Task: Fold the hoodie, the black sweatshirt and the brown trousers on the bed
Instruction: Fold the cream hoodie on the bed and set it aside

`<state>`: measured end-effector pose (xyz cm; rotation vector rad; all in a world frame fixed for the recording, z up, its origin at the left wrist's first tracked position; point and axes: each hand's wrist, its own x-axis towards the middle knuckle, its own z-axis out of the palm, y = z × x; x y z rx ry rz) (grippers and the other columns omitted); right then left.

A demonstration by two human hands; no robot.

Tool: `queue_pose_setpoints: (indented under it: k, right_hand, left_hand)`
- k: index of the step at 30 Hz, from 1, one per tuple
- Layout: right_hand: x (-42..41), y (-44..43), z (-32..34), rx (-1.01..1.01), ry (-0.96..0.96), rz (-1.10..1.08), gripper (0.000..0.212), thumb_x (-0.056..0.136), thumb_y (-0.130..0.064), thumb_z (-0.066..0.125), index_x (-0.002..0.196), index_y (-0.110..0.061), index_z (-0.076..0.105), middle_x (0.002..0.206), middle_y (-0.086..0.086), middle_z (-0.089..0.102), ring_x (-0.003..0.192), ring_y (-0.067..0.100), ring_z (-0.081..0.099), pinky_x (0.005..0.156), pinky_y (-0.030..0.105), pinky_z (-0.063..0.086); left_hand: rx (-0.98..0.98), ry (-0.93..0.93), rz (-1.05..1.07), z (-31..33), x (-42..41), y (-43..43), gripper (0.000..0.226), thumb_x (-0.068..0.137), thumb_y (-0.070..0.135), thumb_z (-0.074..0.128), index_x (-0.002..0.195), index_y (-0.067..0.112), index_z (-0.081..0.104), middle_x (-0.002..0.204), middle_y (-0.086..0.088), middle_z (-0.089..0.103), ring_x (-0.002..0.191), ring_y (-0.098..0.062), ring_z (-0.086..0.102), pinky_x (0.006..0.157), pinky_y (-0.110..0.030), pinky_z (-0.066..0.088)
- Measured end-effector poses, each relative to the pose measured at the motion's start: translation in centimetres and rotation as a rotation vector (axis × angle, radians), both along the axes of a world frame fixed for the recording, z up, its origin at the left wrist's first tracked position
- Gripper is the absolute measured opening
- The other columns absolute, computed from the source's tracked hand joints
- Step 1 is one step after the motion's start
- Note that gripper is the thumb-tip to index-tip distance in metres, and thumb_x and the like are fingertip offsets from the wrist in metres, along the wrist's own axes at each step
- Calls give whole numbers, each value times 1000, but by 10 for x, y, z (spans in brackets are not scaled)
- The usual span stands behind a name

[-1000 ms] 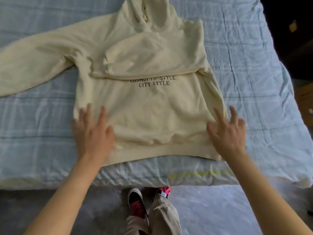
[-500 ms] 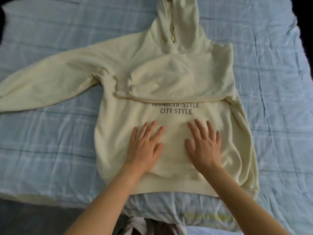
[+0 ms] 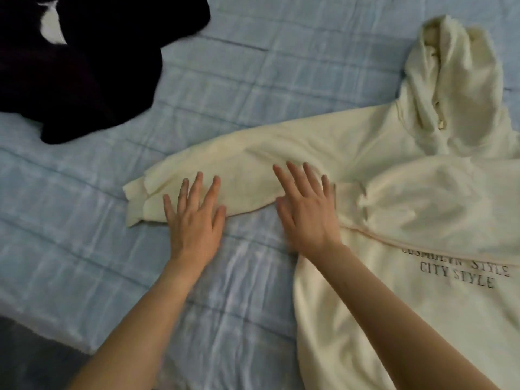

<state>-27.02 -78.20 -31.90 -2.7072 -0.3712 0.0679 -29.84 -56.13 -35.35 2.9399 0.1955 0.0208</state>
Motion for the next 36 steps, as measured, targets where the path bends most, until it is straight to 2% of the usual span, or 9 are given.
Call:
queue_pose_setpoints:
  k: [5, 10, 15, 17, 20, 22, 24, 27, 36]
  right_hand:
    - [27, 59, -47, -210, 86, 107, 57, 102, -44, 21, 158, -38, 16, 167, -2, 18, 155, 28, 10, 123, 53, 3]
    - [19, 61, -71, -230, -12, 67, 57, 100, -41, 27, 156, -33, 32, 162, 1, 34, 151, 30, 25, 120, 53, 9]
    - [19, 63, -72, -246, -41, 70, 57, 99, -39, 31, 155, -31, 35, 160, 3, 37, 149, 29, 26, 119, 54, 14]
    - [18, 65, -70, -255, -39, 69, 57, 98, -38, 31, 155, -30, 36, 160, 3, 37, 149, 30, 27, 119, 54, 15]
    - [17, 68, -63, -275, -2, 77, 59, 97, -40, 27, 154, -29, 37, 161, 4, 35, 150, 31, 28, 119, 54, 16]
    - [22, 67, -54, -235, 36, 100, 61, 97, -44, 22, 155, -29, 35, 162, 2, 32, 151, 30, 25, 120, 52, 16]
    - [32, 54, -40, -135, -22, 92, 59, 99, -43, 25, 153, -25, 40, 162, 4, 33, 150, 30, 26, 121, 50, 18]
    - [47, 5, -15, -83, -223, -98, 54, 99, -36, 38, 151, -22, 44, 159, 8, 37, 149, 35, 26, 120, 52, 17]
    - [-9, -255, 17, -217, 33, -600, 65, 95, -47, 27, 158, -29, 28, 165, 5, 24, 152, 35, 14, 121, 59, 13]
  left_hand:
    - [-45, 79, -114, -21, 4, 54, 58, 97, 44, 24, 151, 26, 35, 161, -6, 25, 149, -29, 21, 118, -52, 10]
    - [-320, -242, -33, -11, -26, 68, 36, 91, 11, 56, 126, 5, 63, 129, -18, 58, 117, -34, 56, 101, -44, 44]
    - [-1177, -202, 769, 2, -42, 62, 58, 95, 11, 59, 145, 32, 38, 83, 2, 67, 81, -12, 68, 86, -38, 56]
    - [-1430, -179, 882, 0, -28, 66, 71, 92, 16, 61, 147, 44, 27, 89, 10, 69, 85, -5, 67, 90, -38, 54]
    - [-1133, -193, 705, 4, -7, 62, 75, 86, 20, 66, 148, 41, 29, 125, 20, 52, 103, 11, 53, 94, -20, 43]
    - [-1076, -227, 676, 5, 4, 53, 72, 88, 7, 64, 148, 32, 34, 139, 2, 39, 124, -6, 46, 108, -27, 38]
    - [-1227, -264, 678, 10, 14, 45, 73, 88, -1, 62, 146, 36, 37, 141, 5, 41, 123, -5, 50, 105, -31, 44]
    - [-1438, -329, 524, 28, 26, 28, 78, 86, -10, 60, 145, 35, 39, 141, 8, 49, 109, 10, 57, 84, -14, 49]
    - [-1505, -14, -17, 83, 63, -158, 85, 76, 5, 68, 130, 65, 43, 124, 20, 64, 100, -4, 66, 70, -30, 57]
